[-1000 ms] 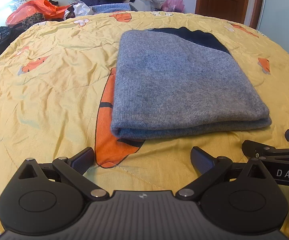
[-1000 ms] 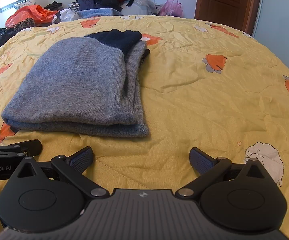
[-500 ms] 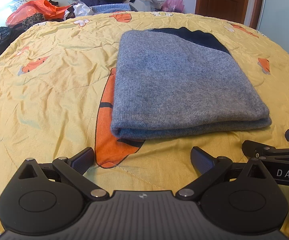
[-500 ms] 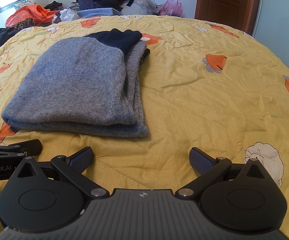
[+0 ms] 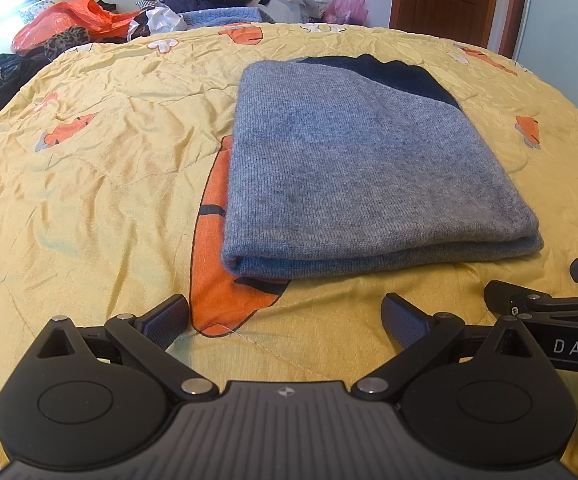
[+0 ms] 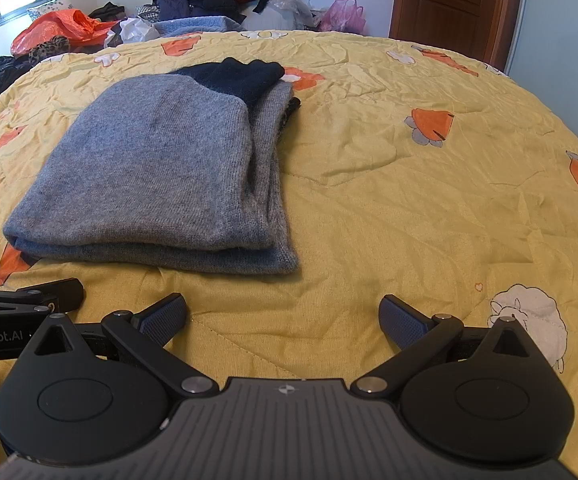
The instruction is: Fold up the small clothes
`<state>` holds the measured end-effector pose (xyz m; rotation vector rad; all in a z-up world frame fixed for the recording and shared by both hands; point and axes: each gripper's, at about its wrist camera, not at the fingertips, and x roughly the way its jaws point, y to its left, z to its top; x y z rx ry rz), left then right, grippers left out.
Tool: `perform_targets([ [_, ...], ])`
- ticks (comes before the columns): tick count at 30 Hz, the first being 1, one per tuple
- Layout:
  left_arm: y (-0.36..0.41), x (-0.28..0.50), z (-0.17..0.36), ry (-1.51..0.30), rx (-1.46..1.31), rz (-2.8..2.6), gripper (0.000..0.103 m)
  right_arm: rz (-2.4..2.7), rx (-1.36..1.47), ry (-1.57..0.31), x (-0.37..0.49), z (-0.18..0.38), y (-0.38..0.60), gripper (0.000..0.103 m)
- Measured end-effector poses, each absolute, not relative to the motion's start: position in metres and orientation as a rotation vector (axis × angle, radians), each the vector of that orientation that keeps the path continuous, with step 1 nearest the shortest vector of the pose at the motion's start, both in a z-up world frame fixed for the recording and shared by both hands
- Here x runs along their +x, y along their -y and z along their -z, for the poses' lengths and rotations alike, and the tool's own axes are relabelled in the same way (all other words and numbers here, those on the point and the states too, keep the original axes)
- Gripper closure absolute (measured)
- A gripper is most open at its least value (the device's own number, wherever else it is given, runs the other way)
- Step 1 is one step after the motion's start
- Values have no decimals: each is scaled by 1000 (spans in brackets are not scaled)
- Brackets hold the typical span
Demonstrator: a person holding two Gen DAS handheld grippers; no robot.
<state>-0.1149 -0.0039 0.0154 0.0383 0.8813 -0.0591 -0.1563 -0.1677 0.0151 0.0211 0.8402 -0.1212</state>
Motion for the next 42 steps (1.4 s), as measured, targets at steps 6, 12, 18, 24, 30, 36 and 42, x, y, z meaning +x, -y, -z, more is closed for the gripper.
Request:
perform_targets([
  [6,4,-115,-15,-882,38,59,0,121,21,-840,-156,-15,168,0],
  [12,4,-115,-16,-882,38,59,0,121,21,-841,-156,-15,168,0],
  [18,4,-115,-15,-881,38,59,0,121,21,-841,-156,-15,168,0],
  [24,4,-114,-15,-882,38,59,0,121,21,-841,-156,-15,168,0],
  [30,4,-114,-15,-881,38,59,0,122,21,-841,-156,-15,168,0],
  [36,4,-115,-15,-881,38,59,0,121,21,-841,-156,-15,168,0],
  [42,4,-114,-15,-881,38,59,0,121,21,-841,-156,-15,168,0],
])
